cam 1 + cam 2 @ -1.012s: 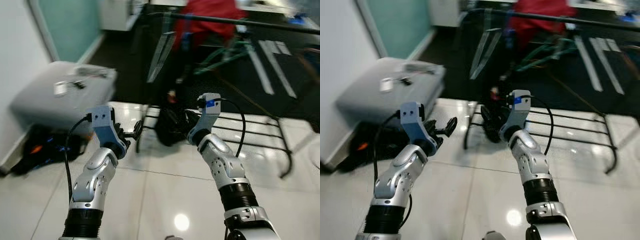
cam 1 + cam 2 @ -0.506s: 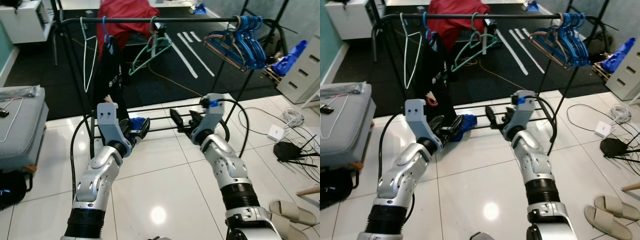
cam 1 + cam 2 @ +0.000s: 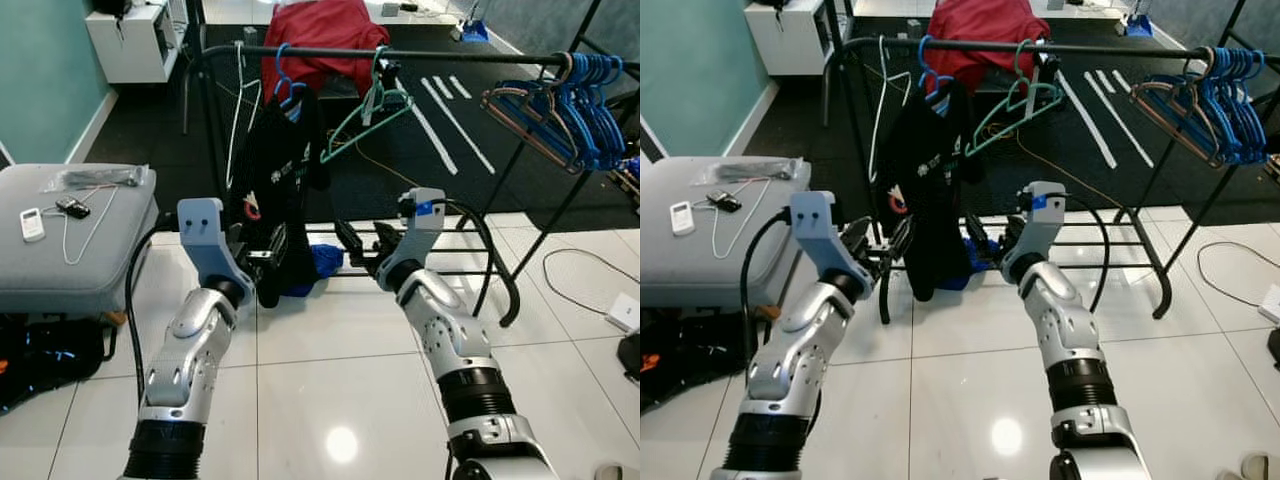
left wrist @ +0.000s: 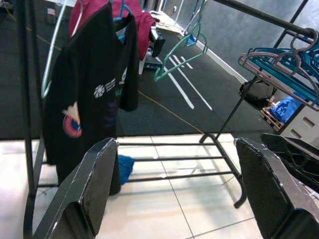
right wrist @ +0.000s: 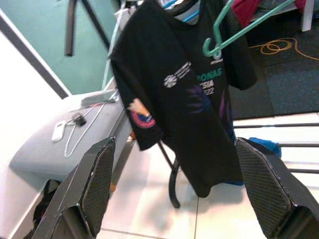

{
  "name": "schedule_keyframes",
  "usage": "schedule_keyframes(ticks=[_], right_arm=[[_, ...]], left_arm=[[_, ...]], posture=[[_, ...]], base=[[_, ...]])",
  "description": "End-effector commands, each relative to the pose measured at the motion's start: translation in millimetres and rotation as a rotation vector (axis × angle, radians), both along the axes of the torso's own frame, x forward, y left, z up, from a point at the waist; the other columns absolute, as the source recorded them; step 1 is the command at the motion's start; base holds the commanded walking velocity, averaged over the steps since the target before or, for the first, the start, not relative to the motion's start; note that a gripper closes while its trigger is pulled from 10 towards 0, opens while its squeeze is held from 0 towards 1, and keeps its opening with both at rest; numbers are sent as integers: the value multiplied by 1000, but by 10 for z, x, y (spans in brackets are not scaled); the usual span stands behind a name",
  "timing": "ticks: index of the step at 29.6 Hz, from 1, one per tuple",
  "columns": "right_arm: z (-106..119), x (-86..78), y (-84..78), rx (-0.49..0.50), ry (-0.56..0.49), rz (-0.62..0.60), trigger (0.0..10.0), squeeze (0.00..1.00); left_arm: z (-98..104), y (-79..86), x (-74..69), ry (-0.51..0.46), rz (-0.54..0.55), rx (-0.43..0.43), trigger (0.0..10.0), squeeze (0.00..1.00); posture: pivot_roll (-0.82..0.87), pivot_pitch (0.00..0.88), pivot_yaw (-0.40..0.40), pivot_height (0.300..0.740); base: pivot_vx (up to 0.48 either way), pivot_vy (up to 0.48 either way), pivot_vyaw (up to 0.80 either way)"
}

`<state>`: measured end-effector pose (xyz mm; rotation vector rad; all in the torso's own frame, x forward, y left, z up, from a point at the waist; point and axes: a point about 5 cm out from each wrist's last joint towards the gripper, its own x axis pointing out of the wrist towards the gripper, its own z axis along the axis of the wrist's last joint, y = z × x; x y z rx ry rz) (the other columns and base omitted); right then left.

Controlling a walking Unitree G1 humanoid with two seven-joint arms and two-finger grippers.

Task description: Hang hanger

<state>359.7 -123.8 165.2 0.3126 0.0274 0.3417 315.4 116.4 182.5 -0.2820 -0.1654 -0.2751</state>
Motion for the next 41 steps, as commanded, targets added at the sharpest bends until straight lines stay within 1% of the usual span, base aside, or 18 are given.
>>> schedule_keyframes(ticks=[1,7,8,9,10,11,12,13,14,15,16,18,19,26,29,34,37,41], right_arm=[[7,1,-16,3,-12,-21,10000,0],[-1,-35,-92,-39,-16,-59,10000,0],[2,-166,-167,-109,-46,-62,10000,0],[2,-166,-167,-109,-46,-62,10000,0],[-35,-389,-217,-191,-65,-51,10000,0],[-35,-389,-217,-191,-65,-51,10000,0],[-54,-557,-227,-242,-76,-35,10000,0],[-54,-557,-227,-242,-76,-35,10000,0],[-81,-748,-246,-291,-80,-26,10000,0],[-81,-748,-246,-291,-80,-26,10000,0],[-106,-873,-268,-319,-74,-30,10000,0],[-106,-873,-268,-319,-74,-30,10000,0],[-157,-1006,-373,-352,-50,-100,10000,0],[-192,-1024,-454,-370,-30,-166,10000,0],[-210,-1012,-456,-383,-20,-178,10000,0],[-179,-1076,-437,-393,-11,-176,10000,0],[-164,-1099,-427,-394,-10,-175,10000,0],[-159,-1103,-406,-391,-10,-173,10000,0]], left_arm=[[-8,27,-30,-9,21,16,10000,0],[-30,67,-81,-9,49,59,10000,0],[-93,149,-206,-2,75,114,10000,0],[-93,149,-206,-2,75,114,10000,0],[-193,236,-377,20,100,161,10000,0],[-193,236,-377,20,100,161,10000,0],[-255,288,-499,37,114,190,10000,0],[-255,288,-499,37,114,190,10000,0],[-320,324,-620,58,129,202,10000,0],[-320,324,-620,58,129,202,10000,0],[-360,336,-691,73,139,203,10000,0],[-360,336,-691,73,139,203,10000,0],[-373,298,-745,69,122,208,10000,0],[-326,203,-732,36,61,216,10000,0],[-195,30,-703,-24,-28,210,10000,0],[-81,-130,-749,-77,-112,218,10000,0],[-65,-148,-757,-78,-113,218,10000,0],[-55,-105,-696,-70,-45,216,10000,0]], posture=[[-72,108,-29,740],[-68,105,-32,740],[-64,111,-37,740],[-64,111,-37,740],[-62,118,-44,740],[-62,118,-44,740],[-62,118,-44,740],[-62,118,-44,740],[-70,128,-46,740],[-70,128,-46,740],[-75,129,-47,740],[-75,129,-47,740],[-92,128,-48,740],[-103,124,-45,740],[-115,117,-43,740],[-117,110,-43,740],[-116,105,-41,740],[-117,101,-38,740]], base=[[480,0,0],[480,0,0],[480,0,0],[480,0,0],[409,0,0],[409,0,0],[409,0,0],[409,0,0],[405,0,0],[405,0,0],[401,0,0],[401,0,0],[398,0,0],[398,0,-343],[400,0,-800],[400,0,-744],[396,0,-346],[378,0,0]])
